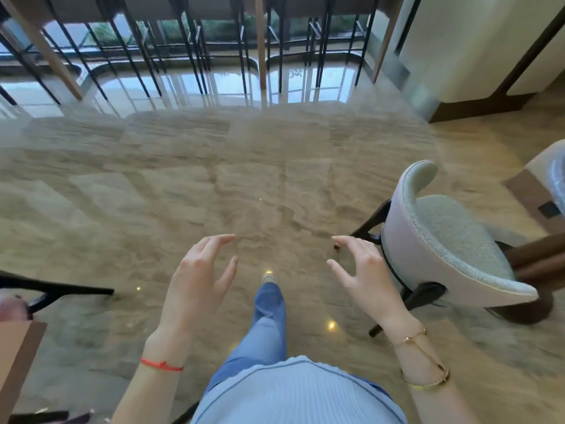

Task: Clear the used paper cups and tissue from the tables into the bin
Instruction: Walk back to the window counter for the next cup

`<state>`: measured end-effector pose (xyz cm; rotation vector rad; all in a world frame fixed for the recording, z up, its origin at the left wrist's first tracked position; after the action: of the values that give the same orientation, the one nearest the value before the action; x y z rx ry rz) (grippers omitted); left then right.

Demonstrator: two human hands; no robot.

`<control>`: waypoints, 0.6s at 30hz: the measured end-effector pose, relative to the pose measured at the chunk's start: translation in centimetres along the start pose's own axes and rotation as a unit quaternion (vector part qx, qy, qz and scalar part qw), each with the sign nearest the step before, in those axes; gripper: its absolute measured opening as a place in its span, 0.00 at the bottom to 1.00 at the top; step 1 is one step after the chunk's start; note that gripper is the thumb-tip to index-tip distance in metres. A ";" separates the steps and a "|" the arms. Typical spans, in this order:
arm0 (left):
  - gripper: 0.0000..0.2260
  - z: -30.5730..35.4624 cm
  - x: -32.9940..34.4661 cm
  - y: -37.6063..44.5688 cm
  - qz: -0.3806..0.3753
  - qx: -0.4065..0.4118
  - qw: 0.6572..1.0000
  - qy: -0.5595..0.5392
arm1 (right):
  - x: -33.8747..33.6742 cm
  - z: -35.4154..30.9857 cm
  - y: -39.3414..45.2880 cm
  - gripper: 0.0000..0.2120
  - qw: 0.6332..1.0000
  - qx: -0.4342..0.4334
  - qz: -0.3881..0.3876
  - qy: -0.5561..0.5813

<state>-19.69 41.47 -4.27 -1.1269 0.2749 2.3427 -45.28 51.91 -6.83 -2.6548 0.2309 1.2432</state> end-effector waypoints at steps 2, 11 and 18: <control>0.16 -0.3 -0.5 5.8 -0.002 0.004 1.000 0.001 | -1.1 0.7 5.1 0.18 1.000 0.007 0.004 0.005; 0.15 1.3 -5.1 32.0 -0.005 0.064 0.997 0.033 | -9.7 1.4 28.5 0.18 0.998 0.013 0.057 0.015; 0.15 1.9 -3.8 47.9 -0.050 0.080 0.995 0.027 | -13.5 6.0 40.9 0.18 0.996 0.055 0.074 0.022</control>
<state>-44.70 0.42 -2.13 -1.1007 0.4096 2.1641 -67.46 14.54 -4.88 -2.6113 0.4958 1.1777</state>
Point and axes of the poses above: each hand's wrist, its own y-axis towards the middle knuckle, its own x-axis out of the palm, z = x × y, the point moved 9 cm from there along y, towards the middle knuckle, and after that the axes turned 12 degrees about -z, right-handed, at the moved point
